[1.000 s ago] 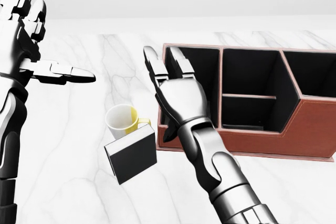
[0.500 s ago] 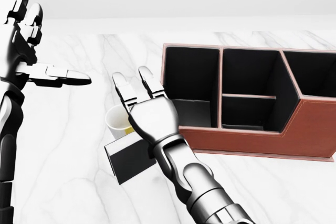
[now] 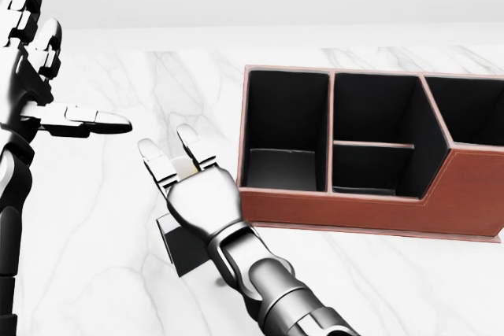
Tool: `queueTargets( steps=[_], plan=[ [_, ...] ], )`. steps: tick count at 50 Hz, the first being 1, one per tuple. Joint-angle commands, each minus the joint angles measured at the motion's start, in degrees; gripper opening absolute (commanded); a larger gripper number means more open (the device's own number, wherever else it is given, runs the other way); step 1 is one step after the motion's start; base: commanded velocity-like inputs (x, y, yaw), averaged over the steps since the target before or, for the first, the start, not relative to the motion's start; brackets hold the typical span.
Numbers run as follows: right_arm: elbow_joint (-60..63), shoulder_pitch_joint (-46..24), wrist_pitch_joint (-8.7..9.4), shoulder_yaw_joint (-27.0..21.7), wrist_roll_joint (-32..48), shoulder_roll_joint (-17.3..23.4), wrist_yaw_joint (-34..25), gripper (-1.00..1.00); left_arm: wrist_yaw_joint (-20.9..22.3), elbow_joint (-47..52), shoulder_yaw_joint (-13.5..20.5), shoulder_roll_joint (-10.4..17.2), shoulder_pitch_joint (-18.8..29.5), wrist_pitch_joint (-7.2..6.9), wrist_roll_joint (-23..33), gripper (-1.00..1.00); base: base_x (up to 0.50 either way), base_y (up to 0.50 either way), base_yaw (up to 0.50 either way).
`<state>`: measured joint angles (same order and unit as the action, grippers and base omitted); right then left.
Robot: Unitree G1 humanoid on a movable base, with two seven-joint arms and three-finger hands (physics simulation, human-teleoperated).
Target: Pick up the book and place it in the caddy.
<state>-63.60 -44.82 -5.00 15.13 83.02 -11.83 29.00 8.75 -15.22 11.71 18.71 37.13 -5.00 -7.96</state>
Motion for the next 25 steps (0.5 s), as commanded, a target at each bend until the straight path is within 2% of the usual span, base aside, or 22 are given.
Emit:
queueTargets(
  steps=[1, 25],
  plan=[
    [-6.53, -2.41, 0.0, -0.02, 1.7, -1.39, 1.0, 1.0, 0.02, -0.46, 0.16, 0.14, -0.37, 0.0, -0.4, 1.0, 0.0, 0.0, 0.0],
    [-13.18, -4.28, 0.0, -1.7, 2.49, -2.16, 1.0, 1.0, 0.17, -0.99, 0.52, 0.26, -1.48, 0.0, -0.97, 1.0, 0.0, 0.0, 0.0]
  ],
)
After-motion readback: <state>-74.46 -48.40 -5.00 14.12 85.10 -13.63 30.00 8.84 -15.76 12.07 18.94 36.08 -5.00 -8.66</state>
